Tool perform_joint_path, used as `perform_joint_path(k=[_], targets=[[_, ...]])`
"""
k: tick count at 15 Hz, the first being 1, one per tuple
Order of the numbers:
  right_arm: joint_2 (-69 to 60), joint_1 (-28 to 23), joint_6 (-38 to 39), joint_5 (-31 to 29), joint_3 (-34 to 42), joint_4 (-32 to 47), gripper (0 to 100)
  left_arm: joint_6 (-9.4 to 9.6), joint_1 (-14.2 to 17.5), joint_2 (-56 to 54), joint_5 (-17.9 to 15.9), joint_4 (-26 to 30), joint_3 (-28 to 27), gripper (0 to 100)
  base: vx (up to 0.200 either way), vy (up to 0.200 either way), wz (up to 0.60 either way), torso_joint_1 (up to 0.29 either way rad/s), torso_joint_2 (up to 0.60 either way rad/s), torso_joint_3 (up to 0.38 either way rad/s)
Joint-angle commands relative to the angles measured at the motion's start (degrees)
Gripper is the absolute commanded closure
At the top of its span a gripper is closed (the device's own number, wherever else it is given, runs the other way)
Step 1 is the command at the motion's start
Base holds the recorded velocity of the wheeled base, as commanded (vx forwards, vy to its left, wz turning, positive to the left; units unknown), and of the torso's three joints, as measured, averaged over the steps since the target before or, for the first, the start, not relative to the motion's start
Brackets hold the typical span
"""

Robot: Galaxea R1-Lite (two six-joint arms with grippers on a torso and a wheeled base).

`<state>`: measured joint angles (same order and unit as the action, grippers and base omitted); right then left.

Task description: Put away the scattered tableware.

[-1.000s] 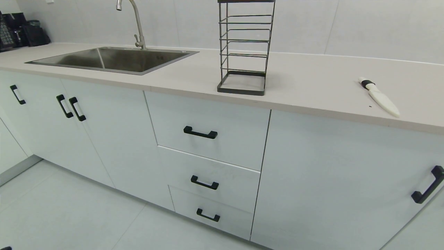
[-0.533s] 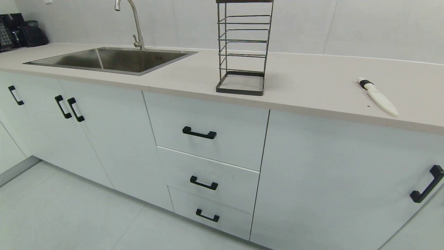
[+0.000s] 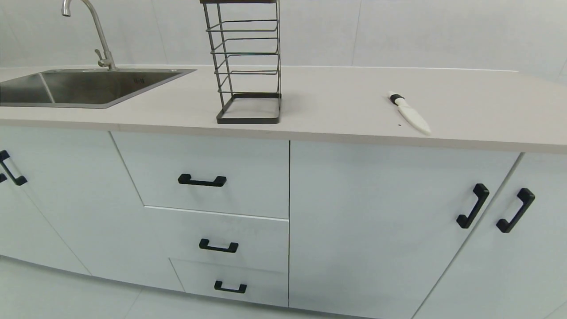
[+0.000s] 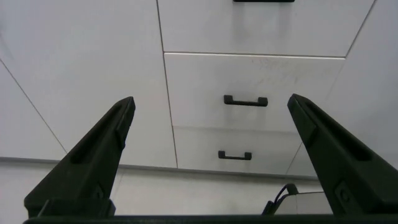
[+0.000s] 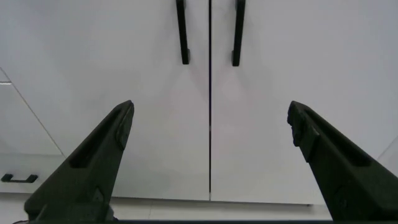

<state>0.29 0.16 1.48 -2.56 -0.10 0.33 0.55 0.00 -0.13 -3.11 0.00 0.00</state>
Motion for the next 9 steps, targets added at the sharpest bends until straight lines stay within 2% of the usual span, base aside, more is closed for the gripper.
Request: perform_joint_path(k=[1, 2, 6, 8, 9], targets=[[0.1, 0.0, 0.0, 0.0, 0.0, 0.0, 0, -0.02, 0.0, 0.1, 0.0, 0.0, 0.0, 0, 0.2, 0.0, 0.0, -0.002, 0.0, 0.002], [0.1, 0.0, 0.0, 0.0, 0.0, 0.0, 0, -0.02, 0.0, 0.1, 0.0, 0.0, 0.0, 0, 0.2, 0.0, 0.0, 0.002, -0.01, 0.002], [0.1, 0.0, 0.0, 0.0, 0.0, 0.0, 0, -0.02, 0.0, 0.1, -0.1, 0.0, 0.0, 0, 0.0, 0.0, 0.0, 0.0, 0.0, 0.0], [0.1, 0.0, 0.0, 0.0, 0.0, 0.0, 0, -0.02, 0.0, 0.1, -0.1, 0.0, 0.0, 0, 0.0, 0.0, -0.6, 0.002, 0.0, 0.002], [0.1, 0.0, 0.0, 0.0, 0.0, 0.0, 0, -0.02, 0.0, 0.1, -0.1, 0.0, 0.0, 0, 0.0, 0.0, 0.0, 0.0, 0.0, 0.0]])
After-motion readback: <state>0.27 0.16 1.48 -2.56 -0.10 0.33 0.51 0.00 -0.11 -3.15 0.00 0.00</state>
